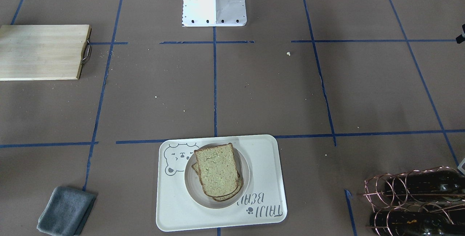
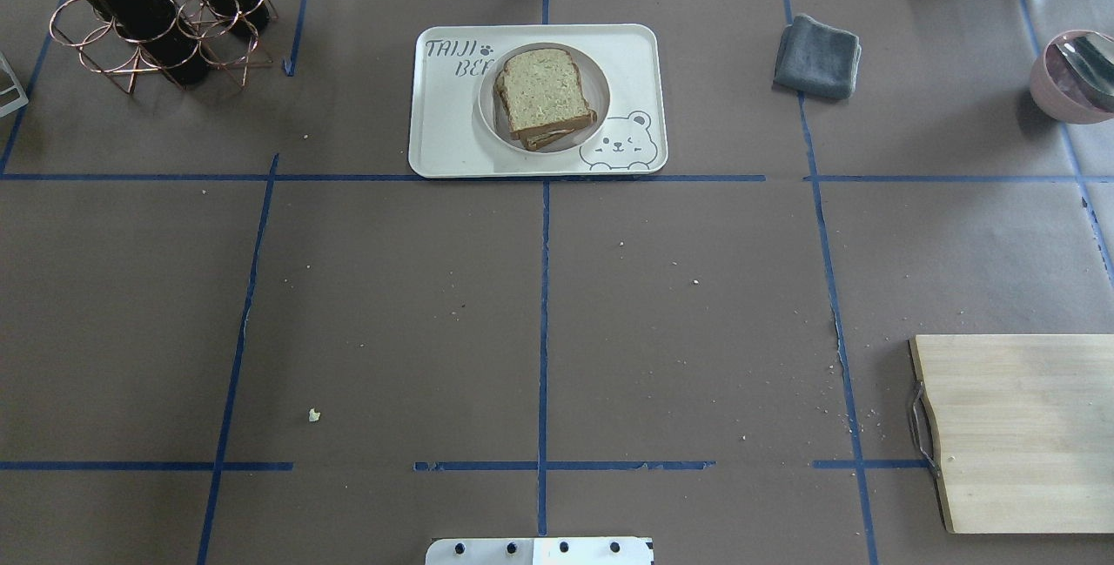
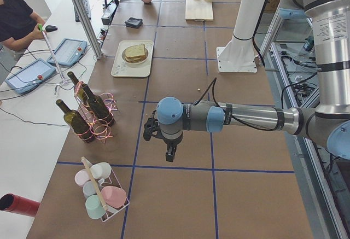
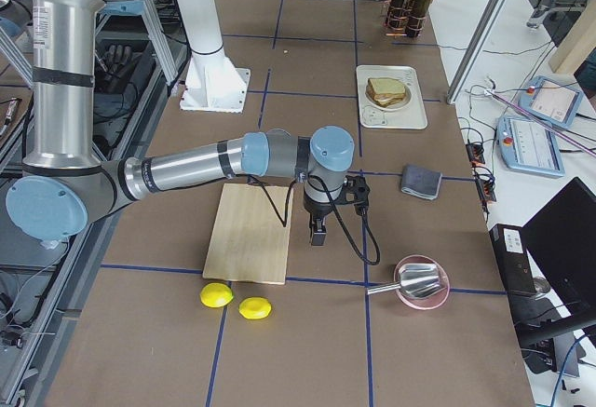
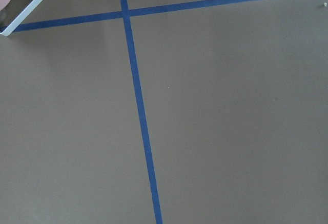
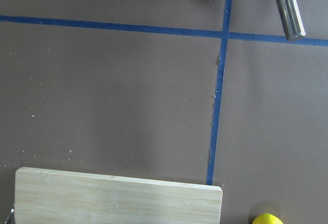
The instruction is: Make sandwich and place on tray
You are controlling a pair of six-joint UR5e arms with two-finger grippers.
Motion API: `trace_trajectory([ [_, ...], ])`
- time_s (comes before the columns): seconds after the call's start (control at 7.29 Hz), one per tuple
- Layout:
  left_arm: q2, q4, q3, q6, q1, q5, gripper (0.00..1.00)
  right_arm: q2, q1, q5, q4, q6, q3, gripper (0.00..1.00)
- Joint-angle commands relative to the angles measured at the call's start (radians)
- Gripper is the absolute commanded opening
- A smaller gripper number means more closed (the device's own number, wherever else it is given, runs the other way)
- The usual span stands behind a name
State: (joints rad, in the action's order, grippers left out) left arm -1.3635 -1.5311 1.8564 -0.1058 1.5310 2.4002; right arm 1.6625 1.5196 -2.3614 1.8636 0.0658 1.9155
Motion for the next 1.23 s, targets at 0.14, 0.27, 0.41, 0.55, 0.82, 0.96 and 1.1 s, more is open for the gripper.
trace_trajectory([
  [0.14, -0.023, 0.005, 0.000, 0.000, 0.015, -0.064, 1.00, 0.000, -0.006, 0.004, -0.011, 0.002, -0.004, 1.00],
  [0.27, -0.025, 0.043, 0.003, -0.002, 0.030, -0.064, 1.00, 0.000, -0.009, 0.002, -0.011, -0.003, -0.009, 1.00],
  [0.41, -0.028, 0.048, 0.003, -0.002, 0.047, -0.064, 1.00, 0.000, -0.009, 0.002, -0.011, -0.003, -0.007, 1.00],
  [0.55, -0.028, 0.048, 0.003, -0.002, 0.047, -0.064, 1.00, 0.000, -0.010, 0.002, -0.011, -0.001, -0.009, 1.00],
  [0.82, -0.042, 0.051, -0.003, -0.067, 0.046, -0.065, 1.00, 0.000, -0.010, 0.004, -0.011, -0.001, -0.009, 1.00],
  [0.96, -0.042, 0.054, -0.003, -0.078, 0.047, -0.069, 1.00, 0.000, -0.010, 0.002, -0.012, -0.003, -0.009, 1.00],
  [1.1, -0.049, 0.083, -0.005, -0.078, 0.047, -0.069, 1.00, 0.000, -0.010, 0.002, -0.011, -0.003, -0.009, 1.00],
])
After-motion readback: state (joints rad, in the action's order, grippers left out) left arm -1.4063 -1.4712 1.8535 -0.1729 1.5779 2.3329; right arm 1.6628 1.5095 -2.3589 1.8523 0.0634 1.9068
